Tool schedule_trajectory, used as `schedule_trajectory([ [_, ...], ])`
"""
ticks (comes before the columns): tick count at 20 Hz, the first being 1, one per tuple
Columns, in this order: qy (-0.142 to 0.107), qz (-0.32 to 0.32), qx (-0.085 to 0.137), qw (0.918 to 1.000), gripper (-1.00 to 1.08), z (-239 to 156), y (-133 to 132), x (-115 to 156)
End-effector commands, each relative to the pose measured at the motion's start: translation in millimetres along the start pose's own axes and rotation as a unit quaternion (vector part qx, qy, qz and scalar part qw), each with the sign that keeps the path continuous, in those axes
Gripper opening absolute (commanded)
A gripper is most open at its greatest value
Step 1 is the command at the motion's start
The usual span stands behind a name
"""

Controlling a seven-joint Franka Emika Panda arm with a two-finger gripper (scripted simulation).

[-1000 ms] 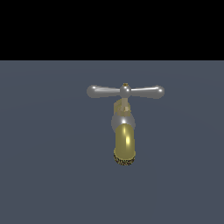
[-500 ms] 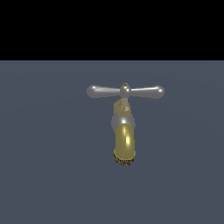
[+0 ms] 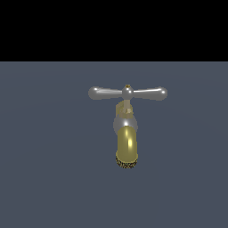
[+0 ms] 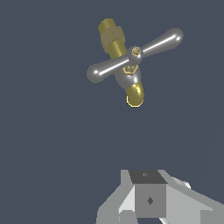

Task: Turn on the faucet by rotating a designated handle.

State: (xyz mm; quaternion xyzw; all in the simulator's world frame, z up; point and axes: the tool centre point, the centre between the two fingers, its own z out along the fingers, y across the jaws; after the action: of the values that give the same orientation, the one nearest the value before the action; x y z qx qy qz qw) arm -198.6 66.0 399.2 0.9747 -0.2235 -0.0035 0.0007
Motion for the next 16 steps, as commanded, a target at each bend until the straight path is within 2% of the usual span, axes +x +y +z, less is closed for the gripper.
schedule_trajectory([
  [1,0.0,0.03,0.001,0.9995,-1.0,11.1,-9.4,5.8],
  [8,0.0,0.111,0.002,0.9938,-1.0,41.3,-33.4,25.5],
  [16,-0.001,0.202,0.004,0.9794,-1.0,75.1,-56.2,52.3],
])
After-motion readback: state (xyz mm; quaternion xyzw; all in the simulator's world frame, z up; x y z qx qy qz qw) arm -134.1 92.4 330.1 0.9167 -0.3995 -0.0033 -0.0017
